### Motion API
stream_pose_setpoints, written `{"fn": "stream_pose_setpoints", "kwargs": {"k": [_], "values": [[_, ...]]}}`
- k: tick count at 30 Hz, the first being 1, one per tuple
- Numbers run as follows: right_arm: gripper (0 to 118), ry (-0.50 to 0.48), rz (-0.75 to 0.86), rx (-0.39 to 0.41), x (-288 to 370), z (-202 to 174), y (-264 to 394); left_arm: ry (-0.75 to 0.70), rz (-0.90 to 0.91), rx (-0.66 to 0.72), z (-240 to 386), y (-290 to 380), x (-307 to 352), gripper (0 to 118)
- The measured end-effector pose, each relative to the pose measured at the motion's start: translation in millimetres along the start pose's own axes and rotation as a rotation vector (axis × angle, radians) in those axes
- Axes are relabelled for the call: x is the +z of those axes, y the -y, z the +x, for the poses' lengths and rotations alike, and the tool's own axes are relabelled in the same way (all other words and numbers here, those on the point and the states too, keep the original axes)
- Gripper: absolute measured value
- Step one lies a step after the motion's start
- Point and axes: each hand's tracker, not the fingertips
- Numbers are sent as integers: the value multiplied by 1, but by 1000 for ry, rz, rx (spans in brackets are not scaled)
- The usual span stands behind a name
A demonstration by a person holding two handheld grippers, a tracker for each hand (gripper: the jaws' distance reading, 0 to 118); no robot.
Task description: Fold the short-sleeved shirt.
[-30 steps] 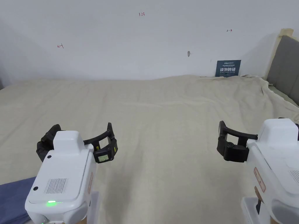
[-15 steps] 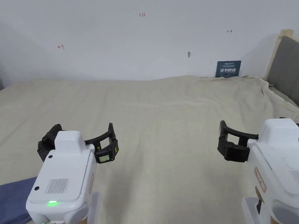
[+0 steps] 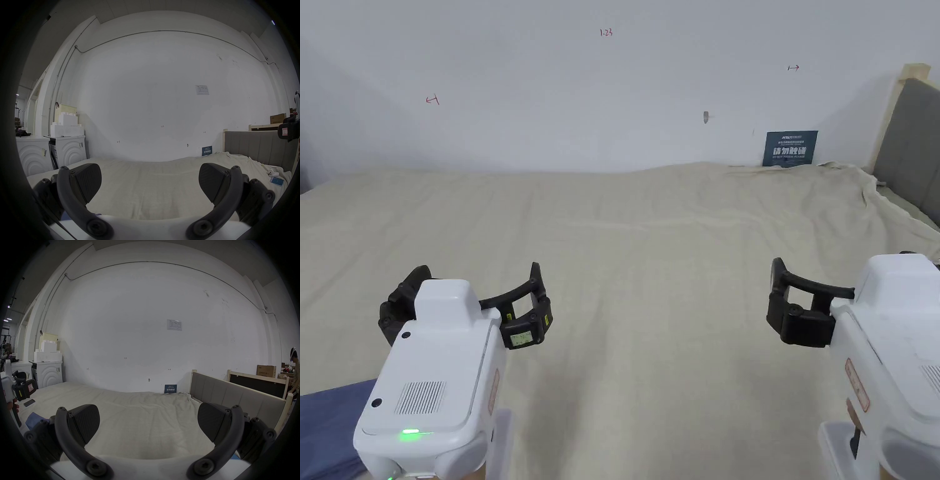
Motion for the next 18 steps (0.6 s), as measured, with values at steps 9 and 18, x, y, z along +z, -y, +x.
{"fn": "stream_pose_setpoints", "kwargs": {"k": [9, 18], "values": [[118, 2, 5, 1, 2, -2, -3, 1, 1, 0, 0, -1, 1, 118], [118, 26, 4, -8, 3, -5, -2, 8, 1, 0, -1, -2, 1, 118]]}}
